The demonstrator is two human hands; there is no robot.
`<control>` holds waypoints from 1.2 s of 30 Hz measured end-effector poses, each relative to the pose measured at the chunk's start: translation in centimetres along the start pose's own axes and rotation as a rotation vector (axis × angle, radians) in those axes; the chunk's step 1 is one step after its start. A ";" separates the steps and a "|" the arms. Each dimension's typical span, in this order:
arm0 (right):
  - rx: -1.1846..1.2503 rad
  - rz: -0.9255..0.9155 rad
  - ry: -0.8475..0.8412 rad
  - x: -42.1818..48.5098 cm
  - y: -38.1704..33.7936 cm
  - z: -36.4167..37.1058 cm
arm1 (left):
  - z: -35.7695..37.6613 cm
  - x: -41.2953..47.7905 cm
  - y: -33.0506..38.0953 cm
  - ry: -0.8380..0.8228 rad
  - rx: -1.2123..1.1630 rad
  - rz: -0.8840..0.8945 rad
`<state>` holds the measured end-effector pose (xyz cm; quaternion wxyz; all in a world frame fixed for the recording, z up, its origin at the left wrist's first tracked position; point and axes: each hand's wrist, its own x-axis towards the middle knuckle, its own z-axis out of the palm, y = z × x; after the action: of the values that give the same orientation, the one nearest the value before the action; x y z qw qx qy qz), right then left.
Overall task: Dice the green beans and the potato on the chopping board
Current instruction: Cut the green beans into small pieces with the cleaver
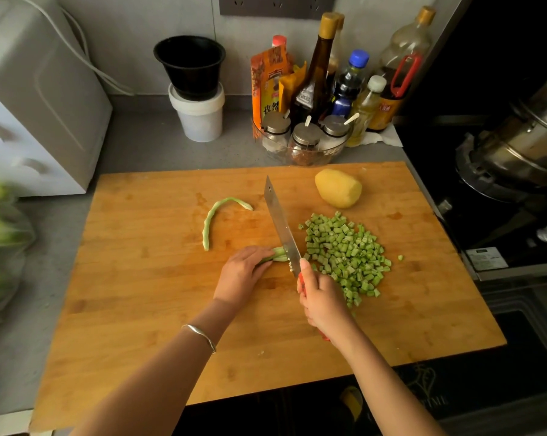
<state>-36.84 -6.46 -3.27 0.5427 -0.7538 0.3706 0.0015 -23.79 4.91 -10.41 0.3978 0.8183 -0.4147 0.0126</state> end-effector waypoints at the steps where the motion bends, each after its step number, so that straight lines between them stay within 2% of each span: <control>1: -0.019 0.002 0.006 0.1 0.0 0.1 | 0.0 0.0 -0.1 0.006 0.004 0.007; 7: -0.113 0.087 0.011 0.7 -0.1 0.7 | 0.3 0.1 -0.1 0.003 -0.003 0.014; 11: -0.079 0.129 0.016 1.9 -0.4 1.0 | 0.2 0.1 0.0 0.003 0.000 0.000; 20: 0.094 0.109 0.077 0.7 1.3 -1.9 | 0.2 0.2 0.0 -0.029 -0.003 -0.020; 27: 0.069 0.033 -0.016 -0.2 -0.3 -0.6 | 0.1 0.4 0.0 -0.036 0.009 0.028; 33: 0.005 0.024 -0.029 -0.1 -0.2 0.3 | -0.2 -0.4 0.1 0.037 -0.002 -0.029; 36: -0.033 0.051 -0.017 0.1 -0.2 0.4 | -0.2 -0.4 0.1 0.024 -0.002 -0.039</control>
<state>-36.50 -6.18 -3.32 0.5329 -0.7530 0.3849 0.0275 -24.04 5.30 -10.33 0.4035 0.8257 -0.3939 0.0141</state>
